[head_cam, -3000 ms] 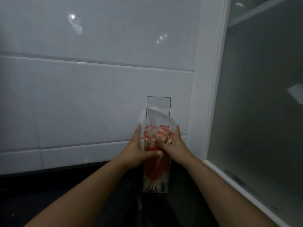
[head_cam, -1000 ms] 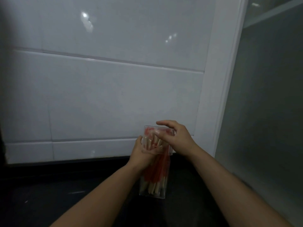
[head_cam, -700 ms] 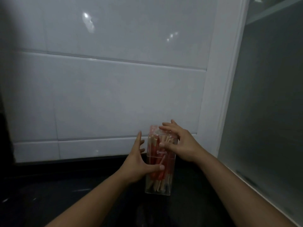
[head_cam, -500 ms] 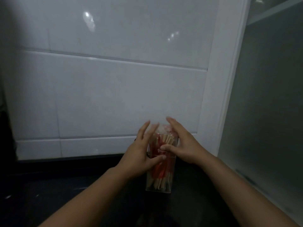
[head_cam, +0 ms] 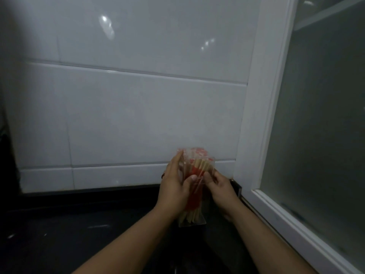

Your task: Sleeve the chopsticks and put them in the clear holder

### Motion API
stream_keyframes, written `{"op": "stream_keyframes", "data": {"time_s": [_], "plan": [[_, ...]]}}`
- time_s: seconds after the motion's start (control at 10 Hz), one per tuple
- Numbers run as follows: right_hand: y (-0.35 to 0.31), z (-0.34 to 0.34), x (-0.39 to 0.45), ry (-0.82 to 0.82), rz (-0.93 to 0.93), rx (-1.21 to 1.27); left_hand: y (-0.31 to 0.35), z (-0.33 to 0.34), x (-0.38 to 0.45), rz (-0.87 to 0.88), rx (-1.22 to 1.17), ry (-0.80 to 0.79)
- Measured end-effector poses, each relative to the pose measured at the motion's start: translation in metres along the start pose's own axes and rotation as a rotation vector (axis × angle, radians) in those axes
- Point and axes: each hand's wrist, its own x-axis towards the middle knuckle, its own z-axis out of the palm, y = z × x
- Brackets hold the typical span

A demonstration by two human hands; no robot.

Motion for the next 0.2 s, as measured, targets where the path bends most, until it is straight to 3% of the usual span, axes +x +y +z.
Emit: {"op": "stream_keyframes", "data": {"time_s": [0.2], "plan": [[-0.0039,0.0025,-0.0029,-0.032,0.023,0.04,-0.0023,-0.0016,-0.0014,-0.112,-0.125,-0.018]]}}
